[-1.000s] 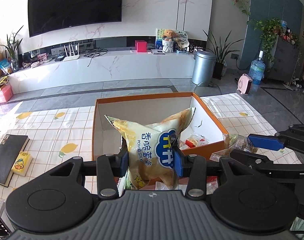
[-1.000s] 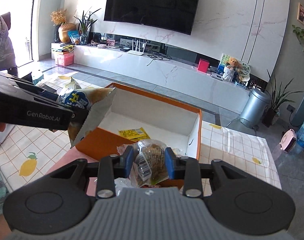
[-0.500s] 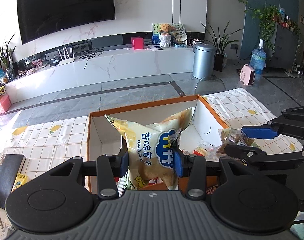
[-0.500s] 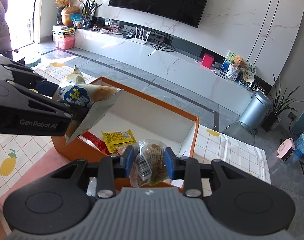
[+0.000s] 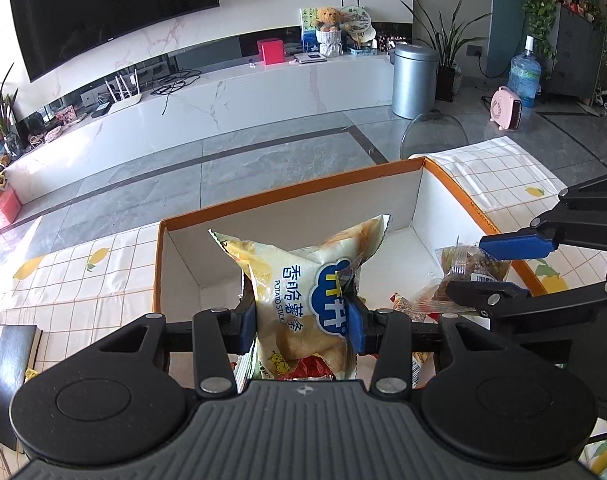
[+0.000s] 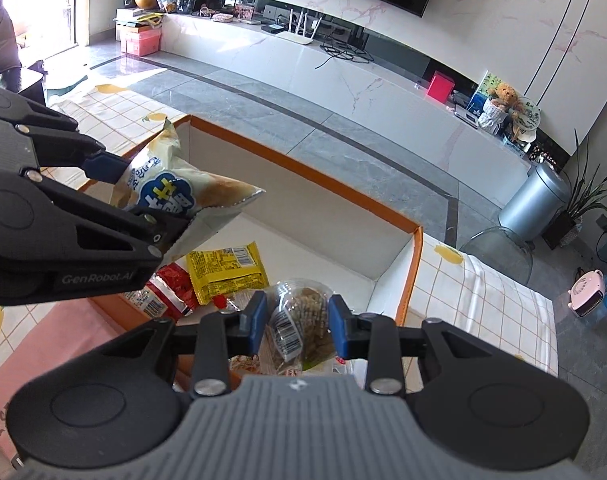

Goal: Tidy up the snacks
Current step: 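Lift both snacks and carry them over the orange box, then open the left gripper dropping the potato bag while the right releases the nut packet, then withdraw both tools from the box toward the remaining snacks, then grasp the clear candy-ball pack with the left gripper while the right grasps the green sausage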

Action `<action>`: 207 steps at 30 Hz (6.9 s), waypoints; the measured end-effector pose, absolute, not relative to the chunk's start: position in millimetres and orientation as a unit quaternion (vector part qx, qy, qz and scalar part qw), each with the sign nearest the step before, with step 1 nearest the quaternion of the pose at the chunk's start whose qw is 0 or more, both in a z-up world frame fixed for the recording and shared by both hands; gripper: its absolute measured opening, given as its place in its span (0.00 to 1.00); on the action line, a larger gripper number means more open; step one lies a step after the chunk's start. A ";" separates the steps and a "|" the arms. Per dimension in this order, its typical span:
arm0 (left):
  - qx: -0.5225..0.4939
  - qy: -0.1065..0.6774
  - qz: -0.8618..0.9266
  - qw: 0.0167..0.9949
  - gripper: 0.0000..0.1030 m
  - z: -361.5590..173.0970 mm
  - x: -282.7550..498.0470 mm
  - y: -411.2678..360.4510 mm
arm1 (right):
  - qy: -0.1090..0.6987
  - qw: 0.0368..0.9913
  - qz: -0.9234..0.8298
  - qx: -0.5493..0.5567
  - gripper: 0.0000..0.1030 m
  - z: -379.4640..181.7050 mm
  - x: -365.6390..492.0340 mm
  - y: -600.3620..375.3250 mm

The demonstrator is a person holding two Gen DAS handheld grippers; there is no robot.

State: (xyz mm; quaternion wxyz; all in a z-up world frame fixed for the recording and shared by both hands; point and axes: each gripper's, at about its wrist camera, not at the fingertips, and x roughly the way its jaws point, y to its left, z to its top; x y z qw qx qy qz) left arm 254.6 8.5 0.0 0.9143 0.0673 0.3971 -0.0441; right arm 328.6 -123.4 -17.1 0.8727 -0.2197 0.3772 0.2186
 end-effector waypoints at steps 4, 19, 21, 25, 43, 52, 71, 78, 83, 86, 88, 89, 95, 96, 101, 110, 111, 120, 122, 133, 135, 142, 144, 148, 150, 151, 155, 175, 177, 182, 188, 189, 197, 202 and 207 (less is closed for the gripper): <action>0.081 0.409 -0.041 0.908 0.48 -10.1 266.9 6.7 | 0.392 0.862 0.220 -0.235 0.30 -30.9 344.9 -116.1; 0.128 0.445 -0.028 0.886 0.48 -40.9 301.3 9.1 | 0.427 0.834 0.219 -0.271 0.30 -69.4 388.2 -99.0; 0.128 0.449 -0.027 0.884 0.48 -42.9 303.1 10.2 | 0.431 0.831 0.222 -0.271 0.31 -72.2 390.1 -99.8; 0.131 0.456 -0.031 0.880 0.48 -47.9 307.9 11.2 | 0.435 0.828 0.223 -0.275 0.31 -76.5 393.6 -99.9; 0.131 0.467 -0.034 0.874 0.56 -56.2 312.0 14.1 | 0.436 0.820 0.219 -0.299 0.35 -82.0 395.5 -91.9; 0.120 0.446 -0.034 0.887 0.75 -44.5 305.9 16.2 | 0.423 0.820 0.222 -0.316 0.49 -76.0 387.1 -89.3; 0.119 0.407 -0.025 0.905 0.79 -7.7 262.5 8.7 | 0.411 0.844 0.209 -0.275 0.73 -36.3 351.4 -107.0; 0.100 0.396 -0.029 0.912 0.79 6.8 231.3 8.8 | 0.397 0.873 0.192 -0.207 0.73 -18.8 319.9 -129.8; 0.077 0.388 -0.040 0.917 0.79 13.1 207.3 8.0 | 0.392 0.888 0.184 -0.156 0.73 -13.7 290.3 -149.9; 0.069 0.387 -0.048 0.918 0.79 14.2 191.5 6.1 | 0.393 0.893 0.177 -0.129 0.73 -14.9 272.7 -162.6; 0.066 0.385 -0.051 0.919 0.79 14.4 181.8 4.0 | 0.392 0.896 0.173 -0.114 0.73 -16.2 262.9 -170.3; 0.064 0.384 -0.054 0.919 0.79 14.7 176.9 2.7 | 0.393 0.897 0.170 -0.107 0.73 -17.2 256.9 -175.0; 0.041 0.385 -0.076 0.919 0.80 12.7 152.7 -1.5 | 0.406 0.897 0.156 -0.076 0.73 -28.0 231.2 -204.0; 0.040 0.385 -0.080 0.919 0.80 11.6 150.0 -3.2 | 0.412 0.895 0.153 -0.072 0.73 -31.5 228.2 -209.6; 0.021 0.389 -0.100 0.916 0.80 2.2 133.2 -8.0 | 0.444 0.885 0.131 -0.052 0.73 -51.6 217.7 -236.5; -0.003 0.417 -0.109 0.902 0.80 -19.0 122.8 -11.9 | 0.478 0.871 0.115 -0.012 0.74 -70.8 212.6 -262.1; -0.008 0.419 -0.109 0.901 0.80 -21.0 121.4 -11.3 | 0.481 0.869 0.113 -0.013 0.76 -72.8 212.9 -261.6; -0.045 0.429 -0.110 0.895 0.80 -33.8 119.5 -5.3 | 0.505 0.859 0.075 0.024 0.76 -84.0 222.6 -272.3; -0.048 0.432 -0.117 0.893 0.80 -37.2 121.6 -8.5 | 0.506 0.859 0.067 0.030 0.75 -84.9 223.7 -273.5; 0.048 0.430 -0.192 0.881 0.80 -65.2 135.3 -60.2 | 0.570 0.819 0.037 0.050 0.70 -105.9 251.3 -274.9; 0.073 0.433 -0.207 0.874 0.80 -72.0 139.9 -69.1 | 0.571 0.818 0.032 0.056 0.68 -108.0 255.9 -275.1; 0.165 0.449 -0.249 0.842 0.85 -92.0 151.3 -89.7 | 0.587 0.805 0.022 0.075 0.63 -124.8 273.5 -269.8; 0.192 0.450 -0.258 0.833 0.85 -97.0 153.6 -95.3 | 0.588 0.804 0.017 0.079 0.63 -126.3 275.5 -270.5; 0.240 0.446 -0.268 0.819 0.86 -106.7 157.8 -107.7 | 0.593 0.800 0.014 0.085 0.63 -130.0 278.3 -271.4; 0.251 0.449 -0.270 0.814 0.86 -110.5 160.8 -111.7 | 0.592 0.801 0.013 0.083 0.63 -130.9 279.3 -270.4; 0.254 0.451 -0.272 0.811 0.86 -112.9 162.3 -113.7 | 0.592 0.802 0.012 0.081 0.63 -131.6 280.0 -269.6; 0.247 0.458 -0.274 0.808 0.86 -117.2 167.5 -116.8 | 0.596 0.799 0.013 0.081 0.63 -134.9 283.0 -268.8; 0.208 0.481 -0.235 0.818 0.70 -116.2 170.5 -126.4 | 0.595 0.801 0.023 0.056 0.30 -138.2 283.3 -259.4; 0.197 0.483 -0.225 0.823 0.70 -115.5 170.5 -124.6 | 0.595 0.801 0.027 0.057 0.29 -136.9 281.0 -258.8; 0.159 0.489 -0.203 0.833 0.68 -112.2 165.7 -116.6 | 0.588 0.806 0.040 0.055 0.27 -129.8 270.4 -255.4; 0.091 0.496 -0.189 0.843 0.68 -105.1 155.1 -95.8 | 0.578 0.813 0.042 0.064 0.24 -119.6 258.1 -258.6; 0.083 0.496 -0.188 0.844 0.68 -103.8 153.1 -92.6 | 0.577 0.813 0.042 0.067 0.24 -118.6 256.5 -259.5; 0.026 0.493 -0.165 0.854 0.68 -90.2 142.4 -66.7 | 0.574 0.814 0.056 0.076 0.22 -110.5 237.6 -257.2; 0.008 0.482 -0.155 0.862 0.67 -76.6 134.5 -54.4 | 0.557 0.825 0.072 0.061 0.21 -99.7 219.6 -249.7; -0.016 0.467 -0.148 0.872 0.67 -60.0 126.8 -42.5 | 0.535 0.840 0.084 0.043 0.21 -85.6 204.2 -243.8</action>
